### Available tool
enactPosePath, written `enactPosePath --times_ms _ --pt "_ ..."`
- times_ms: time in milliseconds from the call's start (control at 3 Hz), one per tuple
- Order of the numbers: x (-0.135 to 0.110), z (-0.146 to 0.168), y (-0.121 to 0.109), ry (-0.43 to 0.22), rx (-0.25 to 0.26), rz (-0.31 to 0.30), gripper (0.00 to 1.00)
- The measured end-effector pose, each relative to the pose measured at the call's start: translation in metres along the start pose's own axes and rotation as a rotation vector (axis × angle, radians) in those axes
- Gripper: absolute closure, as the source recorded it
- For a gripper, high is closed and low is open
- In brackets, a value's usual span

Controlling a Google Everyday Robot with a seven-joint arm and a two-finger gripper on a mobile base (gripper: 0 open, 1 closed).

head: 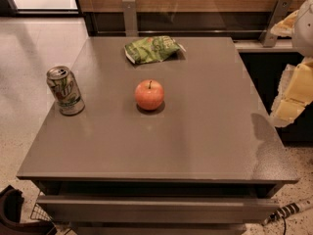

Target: Pick green jalapeno chip bag

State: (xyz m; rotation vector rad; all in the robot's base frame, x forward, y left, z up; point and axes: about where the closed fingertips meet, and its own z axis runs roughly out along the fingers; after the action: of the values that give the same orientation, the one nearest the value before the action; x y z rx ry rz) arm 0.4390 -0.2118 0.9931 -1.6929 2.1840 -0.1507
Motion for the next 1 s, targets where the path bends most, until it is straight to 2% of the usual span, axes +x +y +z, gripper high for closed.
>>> enactPosePath --times_ms 333,667,1000 --pt "0.0 0.0 0.0 -0.001 0.001 0.0 0.0" --pt "-0.013 0.013 -0.02 -0.075 0.017 0.027 0.0" --pt "-0.065 0.06 -0.076 -0.28 0.053 0.098 0.0"
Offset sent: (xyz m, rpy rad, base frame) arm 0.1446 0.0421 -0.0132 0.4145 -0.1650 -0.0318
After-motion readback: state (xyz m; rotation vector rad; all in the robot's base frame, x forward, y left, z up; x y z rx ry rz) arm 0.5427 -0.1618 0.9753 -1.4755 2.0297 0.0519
